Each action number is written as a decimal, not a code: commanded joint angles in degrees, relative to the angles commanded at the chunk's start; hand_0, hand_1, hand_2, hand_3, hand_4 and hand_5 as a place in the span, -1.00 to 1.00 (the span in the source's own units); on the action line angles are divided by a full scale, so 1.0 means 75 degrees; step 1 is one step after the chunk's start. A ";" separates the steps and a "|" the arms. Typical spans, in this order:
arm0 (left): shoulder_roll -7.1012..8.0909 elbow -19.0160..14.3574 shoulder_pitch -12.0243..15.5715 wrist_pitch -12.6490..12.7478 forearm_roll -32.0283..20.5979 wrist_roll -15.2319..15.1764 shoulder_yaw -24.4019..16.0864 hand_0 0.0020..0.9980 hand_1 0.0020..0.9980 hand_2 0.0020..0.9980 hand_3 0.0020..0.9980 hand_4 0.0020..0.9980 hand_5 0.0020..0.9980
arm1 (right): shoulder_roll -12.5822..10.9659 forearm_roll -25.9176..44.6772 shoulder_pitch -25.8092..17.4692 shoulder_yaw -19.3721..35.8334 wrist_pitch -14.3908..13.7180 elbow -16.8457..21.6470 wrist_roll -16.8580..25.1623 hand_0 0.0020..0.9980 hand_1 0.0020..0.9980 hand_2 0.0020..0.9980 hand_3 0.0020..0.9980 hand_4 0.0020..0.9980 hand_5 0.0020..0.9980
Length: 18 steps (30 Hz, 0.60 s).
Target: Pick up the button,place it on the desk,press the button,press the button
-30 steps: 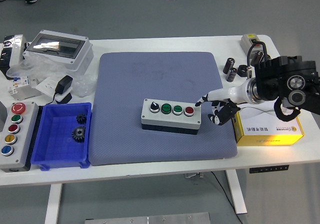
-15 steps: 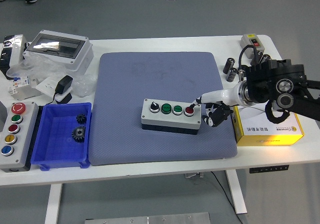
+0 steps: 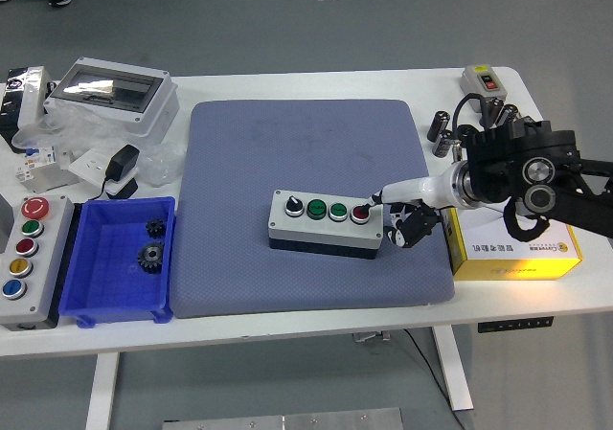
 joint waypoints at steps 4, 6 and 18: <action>-0.0013 0.0001 0.0019 0.0004 -0.0016 -0.0002 0.0010 0.38 0.28 0.22 0.29 0.37 -0.19 | -0.0509 0.0062 -0.0190 0.0700 0.0422 0.0122 0.0020 -0.97 -0.76 -0.48 0.88 -0.67 -0.82; -0.0019 0.0003 0.0034 0.0011 -0.0045 -0.0008 0.0025 0.38 0.28 0.22 0.29 0.37 -0.19 | -0.0762 -0.0246 -0.0481 0.1185 0.0627 0.0168 -0.0022 -0.97 -0.76 -0.48 0.88 -0.67 -0.82; -0.0169 0.0019 0.0125 -0.0006 0.0054 -0.0013 0.0005 0.38 0.28 0.22 0.29 0.37 -0.19 | 0.0914 -0.3392 -0.3484 0.4692 -0.1281 -0.0249 0.1447 -0.96 -0.77 -0.48 0.85 -0.67 -0.82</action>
